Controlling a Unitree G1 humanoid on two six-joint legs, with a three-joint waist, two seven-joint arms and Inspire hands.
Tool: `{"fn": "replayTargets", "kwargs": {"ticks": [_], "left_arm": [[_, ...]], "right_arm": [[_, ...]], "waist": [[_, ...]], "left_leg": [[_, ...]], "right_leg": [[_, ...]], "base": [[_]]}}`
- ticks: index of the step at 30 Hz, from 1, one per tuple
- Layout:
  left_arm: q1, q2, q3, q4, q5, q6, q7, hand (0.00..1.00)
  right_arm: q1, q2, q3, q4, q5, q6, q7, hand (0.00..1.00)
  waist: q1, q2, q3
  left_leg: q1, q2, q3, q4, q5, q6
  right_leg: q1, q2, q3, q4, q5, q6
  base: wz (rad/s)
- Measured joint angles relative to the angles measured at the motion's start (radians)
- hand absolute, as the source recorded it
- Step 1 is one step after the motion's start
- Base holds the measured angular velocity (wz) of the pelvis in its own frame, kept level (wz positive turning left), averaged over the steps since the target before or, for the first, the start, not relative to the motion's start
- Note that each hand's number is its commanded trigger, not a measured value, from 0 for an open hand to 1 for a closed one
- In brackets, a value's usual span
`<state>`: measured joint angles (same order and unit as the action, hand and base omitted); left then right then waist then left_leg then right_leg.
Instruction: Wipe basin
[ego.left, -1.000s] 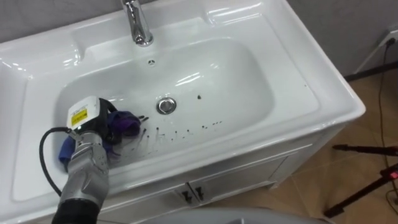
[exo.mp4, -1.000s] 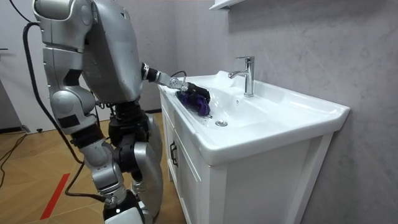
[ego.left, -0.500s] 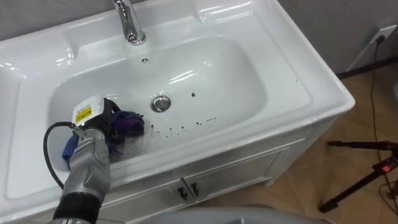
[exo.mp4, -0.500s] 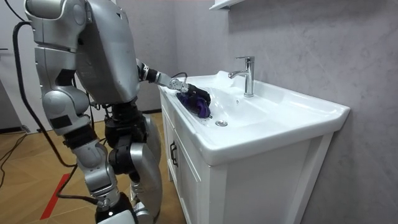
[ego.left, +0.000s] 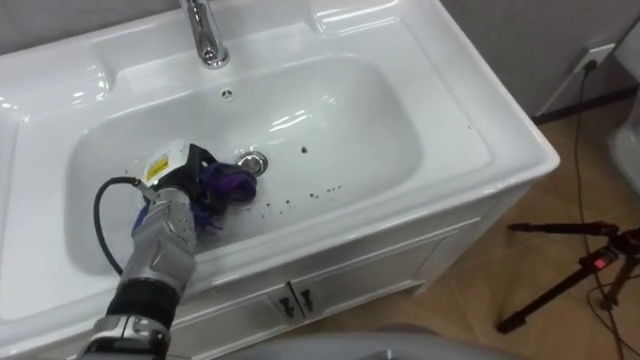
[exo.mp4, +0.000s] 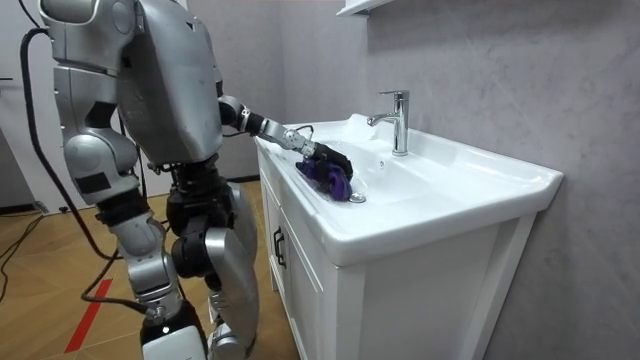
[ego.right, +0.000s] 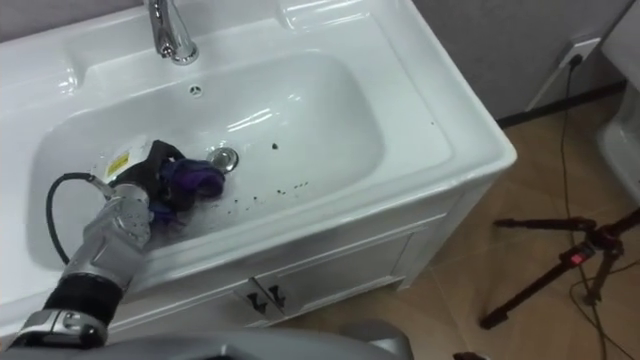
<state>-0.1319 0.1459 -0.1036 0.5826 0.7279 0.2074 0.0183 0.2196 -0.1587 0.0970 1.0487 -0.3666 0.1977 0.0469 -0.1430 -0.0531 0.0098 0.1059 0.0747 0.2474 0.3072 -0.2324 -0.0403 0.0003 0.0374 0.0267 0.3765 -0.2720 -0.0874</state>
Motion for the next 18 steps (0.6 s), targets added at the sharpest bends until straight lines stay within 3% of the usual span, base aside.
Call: {"fn": "replayTargets", "kwargs": {"ticks": [6, 13, 18], "left_arm": [[-0.017, -0.007, -0.080, -0.020, -0.075, -0.017, -0.032, 1.00], [-0.027, -0.013, -0.099, -0.020, -0.109, -0.018, -0.058, 1.00], [-0.027, -0.015, -0.112, -0.032, -0.108, -0.018, -0.092, 1.00]], "right_arm": [[0.000, 0.011, 0.005, 0.000, -0.001, 0.001, 0.001, 0.00], [-0.028, 0.010, 0.038, 0.030, 0.004, 0.001, 0.036, 0.00], [-0.065, 0.008, 0.039, 0.039, 0.005, 0.001, 0.049, 0.00]], "waist": [[-0.024, 0.000, 0.0002], [-0.028, 0.003, 0.0014], [-0.048, 0.017, 0.0028]], "left_leg": [[-0.004, 0.001, 0.014, 0.002, -0.002, 0.001], [-0.009, 0.007, 0.022, 0.032, -0.002, 0.002], [-0.008, 0.011, 0.022, 0.038, -0.002, 0.002]], "right_leg": [[0.000, -0.003, 0.000, -0.016, 0.010, 0.005], [0.008, -0.003, -0.002, -0.016, 0.010, 0.002], [0.012, 0.000, -0.005, -0.015, 0.008, -0.002]], "base": [[-0.04], [-0.02], [0.01]]}}
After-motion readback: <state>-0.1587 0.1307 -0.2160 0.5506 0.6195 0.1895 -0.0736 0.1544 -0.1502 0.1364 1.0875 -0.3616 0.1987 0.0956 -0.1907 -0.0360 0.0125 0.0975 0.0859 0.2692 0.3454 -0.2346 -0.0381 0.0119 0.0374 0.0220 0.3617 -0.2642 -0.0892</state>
